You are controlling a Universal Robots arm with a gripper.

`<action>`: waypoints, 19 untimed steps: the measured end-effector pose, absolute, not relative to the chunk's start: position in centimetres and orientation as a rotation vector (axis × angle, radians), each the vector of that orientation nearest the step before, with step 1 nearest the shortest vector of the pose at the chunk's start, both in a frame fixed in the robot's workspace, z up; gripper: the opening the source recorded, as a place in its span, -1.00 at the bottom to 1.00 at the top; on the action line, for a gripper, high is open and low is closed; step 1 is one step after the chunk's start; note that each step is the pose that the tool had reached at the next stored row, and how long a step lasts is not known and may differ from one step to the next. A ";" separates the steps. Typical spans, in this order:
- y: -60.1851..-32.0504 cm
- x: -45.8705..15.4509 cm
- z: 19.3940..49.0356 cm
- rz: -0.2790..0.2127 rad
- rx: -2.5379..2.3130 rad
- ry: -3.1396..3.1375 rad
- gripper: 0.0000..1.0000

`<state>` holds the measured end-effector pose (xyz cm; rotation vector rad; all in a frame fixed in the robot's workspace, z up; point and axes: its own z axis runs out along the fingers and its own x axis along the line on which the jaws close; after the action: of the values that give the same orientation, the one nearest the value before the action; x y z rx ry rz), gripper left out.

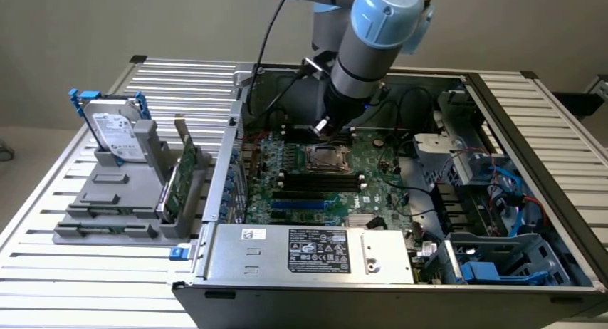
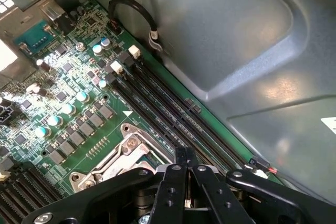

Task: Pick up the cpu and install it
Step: 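Install the first cpu locking lever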

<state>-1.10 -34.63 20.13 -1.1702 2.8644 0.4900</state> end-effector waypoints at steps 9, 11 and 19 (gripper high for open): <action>-34.4 -0.6 19.8 0.467 -1.173 2.874 -0.79; -34.4 -0.5 19.7 0.460 -1.173 2.877 -0.79; -34.1 -0.4 19.6 0.426 -1.176 2.891 -0.79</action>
<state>-0.38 -34.14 19.60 -1.1762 2.8909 0.4263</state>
